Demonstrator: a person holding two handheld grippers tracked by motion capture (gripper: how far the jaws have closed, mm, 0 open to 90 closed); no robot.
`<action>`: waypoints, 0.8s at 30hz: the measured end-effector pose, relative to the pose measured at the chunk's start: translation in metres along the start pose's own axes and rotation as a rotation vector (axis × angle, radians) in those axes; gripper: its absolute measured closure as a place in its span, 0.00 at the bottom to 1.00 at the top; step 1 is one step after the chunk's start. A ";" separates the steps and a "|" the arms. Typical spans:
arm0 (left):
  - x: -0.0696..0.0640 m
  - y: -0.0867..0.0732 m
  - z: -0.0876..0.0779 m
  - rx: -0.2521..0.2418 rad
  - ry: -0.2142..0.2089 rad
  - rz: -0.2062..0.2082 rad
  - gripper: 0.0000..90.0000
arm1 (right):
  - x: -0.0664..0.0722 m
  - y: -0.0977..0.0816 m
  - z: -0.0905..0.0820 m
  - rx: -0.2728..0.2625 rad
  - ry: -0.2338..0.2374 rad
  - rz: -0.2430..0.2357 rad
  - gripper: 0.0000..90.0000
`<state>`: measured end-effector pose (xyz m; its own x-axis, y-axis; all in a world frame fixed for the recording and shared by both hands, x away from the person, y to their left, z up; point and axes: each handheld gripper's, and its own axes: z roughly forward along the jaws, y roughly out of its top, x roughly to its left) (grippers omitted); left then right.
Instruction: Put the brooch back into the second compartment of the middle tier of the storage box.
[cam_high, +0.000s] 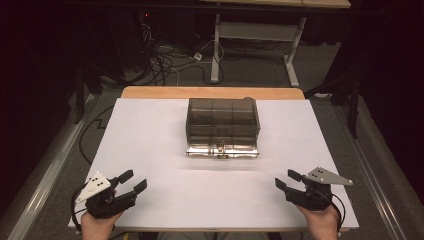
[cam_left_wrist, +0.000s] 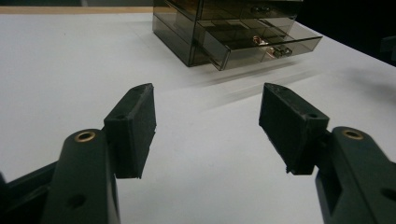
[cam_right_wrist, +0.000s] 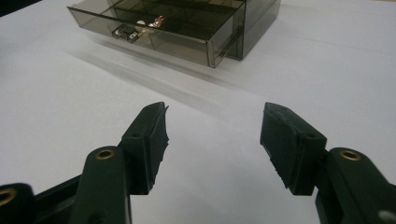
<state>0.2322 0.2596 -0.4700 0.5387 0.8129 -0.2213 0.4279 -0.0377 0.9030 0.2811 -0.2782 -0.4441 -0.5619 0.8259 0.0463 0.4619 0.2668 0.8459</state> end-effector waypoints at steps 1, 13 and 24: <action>0.000 0.000 0.000 0.000 0.001 0.000 0.39 | -0.001 -0.001 0.000 -0.003 0.001 0.000 0.46; 0.002 0.000 0.001 -0.001 -0.001 -0.007 0.39 | -0.007 -0.021 -0.010 -0.025 -0.007 0.014 0.40; 0.001 0.000 0.001 0.002 -0.022 -0.007 0.39 | -0.009 -0.024 -0.011 -0.044 -0.036 0.040 0.40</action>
<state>0.2337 0.2596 -0.4709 0.5516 0.8001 -0.2356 0.4331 -0.0333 0.9007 0.2673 -0.2978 -0.4593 -0.5182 0.8530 0.0616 0.4520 0.2121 0.8664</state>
